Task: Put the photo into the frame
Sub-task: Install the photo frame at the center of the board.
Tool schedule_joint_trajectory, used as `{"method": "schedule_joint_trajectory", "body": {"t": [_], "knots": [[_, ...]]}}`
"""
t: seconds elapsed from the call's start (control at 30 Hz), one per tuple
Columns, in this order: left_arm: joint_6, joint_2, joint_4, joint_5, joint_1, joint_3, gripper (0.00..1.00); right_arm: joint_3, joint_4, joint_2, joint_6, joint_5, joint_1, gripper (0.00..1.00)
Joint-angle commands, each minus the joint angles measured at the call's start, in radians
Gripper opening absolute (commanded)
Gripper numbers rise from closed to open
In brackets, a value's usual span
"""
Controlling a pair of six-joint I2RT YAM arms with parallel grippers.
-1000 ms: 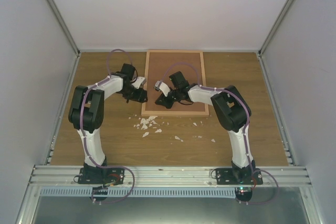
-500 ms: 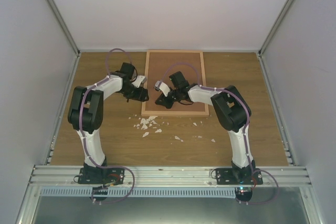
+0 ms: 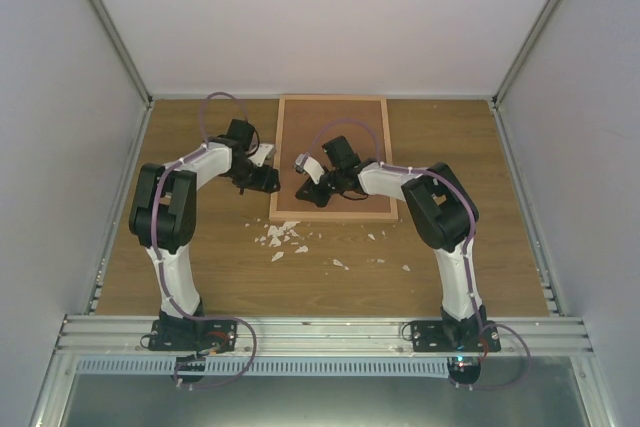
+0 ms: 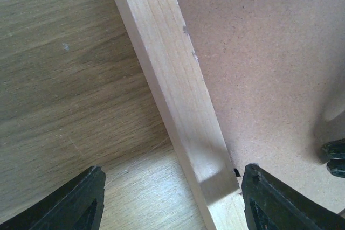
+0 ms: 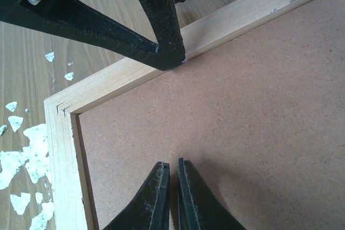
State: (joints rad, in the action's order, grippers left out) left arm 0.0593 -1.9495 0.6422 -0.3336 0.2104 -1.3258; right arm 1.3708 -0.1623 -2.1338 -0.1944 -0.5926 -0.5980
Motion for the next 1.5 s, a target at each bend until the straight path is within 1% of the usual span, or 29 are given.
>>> {"method": "schedule_joint_trajectory", "body": {"t": [0.0,0.3,0.63,0.77,0.87,0.93,1.0,1.03,1.13,1.27,1.47], "knots": [[-0.011,-0.017,-0.022,0.021,-0.007,-0.003,0.71,-0.052,-0.13,-0.09,0.0,0.142,0.026,0.09],[-0.009,-0.066,-0.016,0.036,-0.001,-0.007,0.7,-0.055,-0.129,-0.092,-0.002,0.144,0.027,0.09],[-0.016,-0.097,-0.02,0.085,0.013,-0.005,0.7,-0.055,-0.13,-0.092,-0.002,0.143,0.028,0.09],[-0.018,-0.105,-0.022,0.077,0.018,-0.007,0.7,-0.055,-0.13,-0.092,0.0,0.142,0.029,0.09],[-0.013,-0.095,-0.027,0.051,0.037,-0.016,0.7,-0.057,-0.126,-0.093,0.0,0.142,0.029,0.09],[-0.01,-0.073,-0.036,0.0,0.045,-0.031,0.71,-0.058,-0.127,-0.094,0.0,0.14,0.028,0.09],[-0.016,-0.023,-0.07,-0.057,0.04,-0.031,0.73,-0.059,-0.128,-0.094,-0.001,0.14,0.028,0.09],[-0.016,0.004,-0.086,-0.064,0.038,-0.034,0.73,-0.059,-0.128,-0.095,-0.002,0.14,0.028,0.09],[-0.018,0.048,-0.107,-0.035,0.036,-0.062,0.74,-0.061,-0.127,-0.095,-0.002,0.139,0.028,0.09],[-0.015,-0.007,-0.045,0.033,0.03,-0.15,0.73,-0.06,-0.127,-0.094,-0.002,0.137,0.028,0.09],[-0.016,-0.048,-0.037,0.058,0.029,-0.139,0.71,-0.055,-0.129,-0.09,-0.002,0.134,0.027,0.09]]}}
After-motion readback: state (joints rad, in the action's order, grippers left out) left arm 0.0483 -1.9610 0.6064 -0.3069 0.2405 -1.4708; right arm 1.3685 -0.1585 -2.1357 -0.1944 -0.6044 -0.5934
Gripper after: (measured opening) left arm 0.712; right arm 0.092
